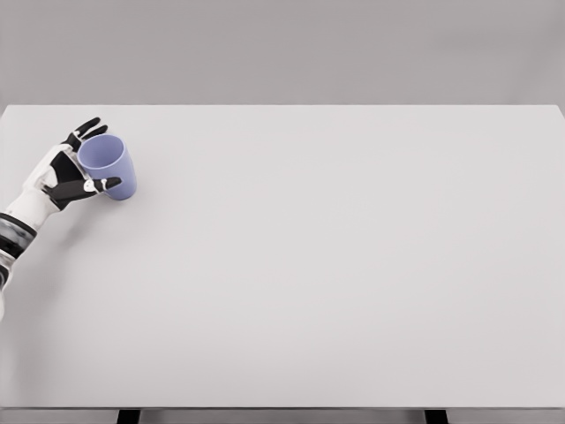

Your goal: Flip the cup with left arm and place it on the table

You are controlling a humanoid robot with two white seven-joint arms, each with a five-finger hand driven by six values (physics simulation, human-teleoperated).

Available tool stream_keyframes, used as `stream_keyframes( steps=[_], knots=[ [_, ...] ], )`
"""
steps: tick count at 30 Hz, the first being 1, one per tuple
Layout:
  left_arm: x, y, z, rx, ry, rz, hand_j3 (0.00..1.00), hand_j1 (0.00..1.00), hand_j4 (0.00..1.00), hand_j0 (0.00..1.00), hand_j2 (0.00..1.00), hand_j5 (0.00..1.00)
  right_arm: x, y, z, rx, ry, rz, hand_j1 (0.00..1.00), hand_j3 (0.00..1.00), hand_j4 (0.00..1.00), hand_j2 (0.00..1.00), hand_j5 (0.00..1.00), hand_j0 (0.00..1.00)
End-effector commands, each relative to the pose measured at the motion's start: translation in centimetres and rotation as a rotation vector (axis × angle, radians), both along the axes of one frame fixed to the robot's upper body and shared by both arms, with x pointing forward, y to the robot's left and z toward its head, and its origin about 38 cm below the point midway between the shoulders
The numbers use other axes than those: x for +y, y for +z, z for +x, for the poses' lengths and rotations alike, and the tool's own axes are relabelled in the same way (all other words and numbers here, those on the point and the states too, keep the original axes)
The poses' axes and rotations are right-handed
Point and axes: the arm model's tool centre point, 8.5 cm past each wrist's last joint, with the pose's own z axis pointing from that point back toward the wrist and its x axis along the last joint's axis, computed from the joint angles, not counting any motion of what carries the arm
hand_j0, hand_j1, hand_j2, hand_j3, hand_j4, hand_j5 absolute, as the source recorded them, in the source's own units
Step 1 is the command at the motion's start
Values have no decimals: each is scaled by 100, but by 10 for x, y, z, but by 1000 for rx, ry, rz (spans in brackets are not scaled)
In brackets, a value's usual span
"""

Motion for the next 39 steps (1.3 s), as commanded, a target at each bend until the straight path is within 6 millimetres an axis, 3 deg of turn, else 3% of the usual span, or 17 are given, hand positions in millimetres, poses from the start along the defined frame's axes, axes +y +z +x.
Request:
stream_keyframes(
  steps=[1,12,20,25,32,35,38,39],
  knots=[
    [2,2,0,-5,4,-2,100,100,100,100,100,100,0,0,0,1,-1,0,100,100,100,100,100,100],
    [10,10,0,-26,18,-1,100,100,100,100,100,100,0,0,0,0,-1,0,100,100,100,100,100,100],
    [26,30,-1,-63,25,33,100,100,100,100,100,100,0,0,0,0,-1,0,100,100,100,100,100,100],
    [36,59,-4,-115,0,84,100,100,100,100,100,100,0,0,0,0,0,0,100,100,100,100,100,100],
    [22,146,-19,-309,-147,219,100,100,100,100,100,100,0,0,0,0,0,0,100,100,100,100,100,100],
    [11,170,-26,-376,-192,243,100,100,100,100,100,100,0,0,0,0,0,0,100,100,100,100,100,100],
    [-2,173,-35,-388,-239,256,100,100,100,100,100,100,0,0,0,1,-1,0,100,100,100,100,100,100],
    [-3,161,-42,-362,-250,264,100,100,100,100,100,100,0,0,0,0,-1,0,100,100,100,100,100,100]
  ],
)
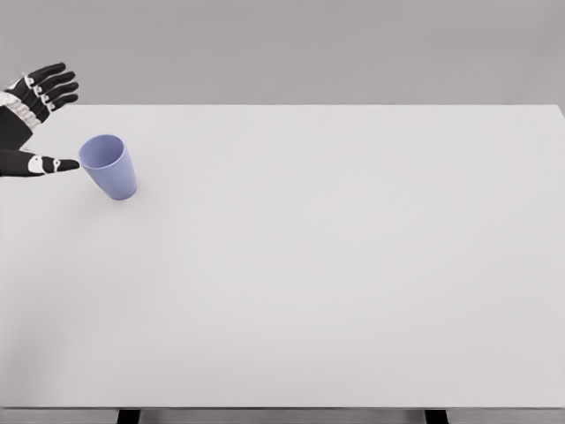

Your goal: Flip the cup with left arm and place it on the table

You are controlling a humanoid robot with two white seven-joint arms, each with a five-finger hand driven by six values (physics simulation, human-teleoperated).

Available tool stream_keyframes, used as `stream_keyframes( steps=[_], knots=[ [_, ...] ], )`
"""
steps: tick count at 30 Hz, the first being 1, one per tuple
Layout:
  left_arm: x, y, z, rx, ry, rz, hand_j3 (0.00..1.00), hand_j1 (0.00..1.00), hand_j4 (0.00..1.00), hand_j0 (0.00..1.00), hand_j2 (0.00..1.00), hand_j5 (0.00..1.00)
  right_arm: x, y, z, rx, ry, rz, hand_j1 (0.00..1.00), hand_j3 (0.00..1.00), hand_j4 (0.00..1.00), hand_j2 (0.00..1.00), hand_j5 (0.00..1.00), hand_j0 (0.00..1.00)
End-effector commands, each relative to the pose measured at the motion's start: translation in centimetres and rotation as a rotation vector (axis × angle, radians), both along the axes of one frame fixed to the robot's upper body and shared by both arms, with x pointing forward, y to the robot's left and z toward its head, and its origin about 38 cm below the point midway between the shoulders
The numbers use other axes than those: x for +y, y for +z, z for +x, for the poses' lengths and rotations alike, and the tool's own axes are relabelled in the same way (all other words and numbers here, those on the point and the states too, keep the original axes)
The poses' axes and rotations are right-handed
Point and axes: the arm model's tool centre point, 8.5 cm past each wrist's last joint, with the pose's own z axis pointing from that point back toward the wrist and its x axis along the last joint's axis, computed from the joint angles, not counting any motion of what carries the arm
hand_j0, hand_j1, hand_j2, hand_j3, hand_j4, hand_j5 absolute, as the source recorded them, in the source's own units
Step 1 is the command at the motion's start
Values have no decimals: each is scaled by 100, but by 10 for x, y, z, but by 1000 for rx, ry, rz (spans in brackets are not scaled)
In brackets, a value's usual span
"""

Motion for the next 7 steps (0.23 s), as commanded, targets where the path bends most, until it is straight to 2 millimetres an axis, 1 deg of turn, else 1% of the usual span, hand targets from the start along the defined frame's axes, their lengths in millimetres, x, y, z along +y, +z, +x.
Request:
stream_keyframes(
  steps=[1,3,4,5,7],
  knots=[
    [-15,18,-5,-47,-53,31,100,100,100,100,100,100,0,0,0,0,1,0,100,100,100,100,100,100],
    [-25,16,-16,-45,-93,56,100,100,100,100,100,100,0,0,0,0,1,0,100,100,100,100,100,100],
    [-28,14,-20,-41,-104,58,100,100,100,100,100,100,0,0,0,0,-1,0,100,100,100,100,100,100],
    [-29,17,-21,-50,-107,57,100,100,100,100,100,100,0,0,0,0,1,0,100,100,100,100,100,100],
    [-33,12,-26,-40,-119,57,100,100,100,100,100,100,0,0,0,0,-1,0,100,100,100,100,100,100]
  ],
)
